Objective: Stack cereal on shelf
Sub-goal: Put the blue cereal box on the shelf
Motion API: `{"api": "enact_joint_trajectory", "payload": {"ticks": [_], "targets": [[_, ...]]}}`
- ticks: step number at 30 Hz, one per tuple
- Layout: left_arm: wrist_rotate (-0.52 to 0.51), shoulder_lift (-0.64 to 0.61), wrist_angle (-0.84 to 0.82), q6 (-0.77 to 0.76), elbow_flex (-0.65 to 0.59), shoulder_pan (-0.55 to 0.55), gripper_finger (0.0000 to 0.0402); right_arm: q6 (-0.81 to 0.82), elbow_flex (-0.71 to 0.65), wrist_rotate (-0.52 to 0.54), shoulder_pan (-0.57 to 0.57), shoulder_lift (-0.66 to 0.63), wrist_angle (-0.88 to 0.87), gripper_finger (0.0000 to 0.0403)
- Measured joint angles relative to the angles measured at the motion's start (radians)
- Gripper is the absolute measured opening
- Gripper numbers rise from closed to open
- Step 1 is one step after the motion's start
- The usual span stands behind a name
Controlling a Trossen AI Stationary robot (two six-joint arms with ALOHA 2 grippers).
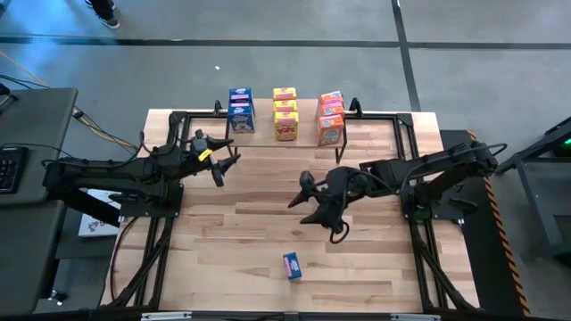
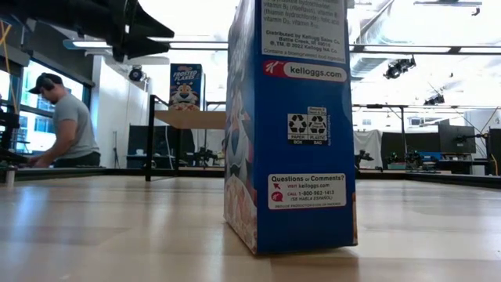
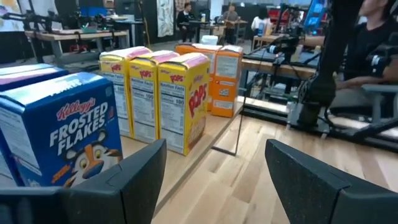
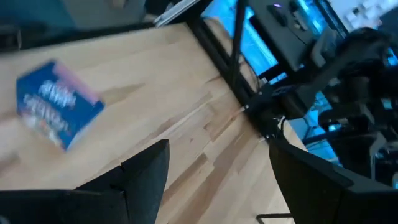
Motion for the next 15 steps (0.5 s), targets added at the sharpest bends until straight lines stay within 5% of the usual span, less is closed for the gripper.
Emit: {"api": "enact_joint_trajectory", "payload": {"ticks": [15], "targets": [[0.0,0.0,0.033,-0.032,0.0,0.0,0.0264,0.764,0.117,0.009,0.058,0.0,0.114,0.027]]}}
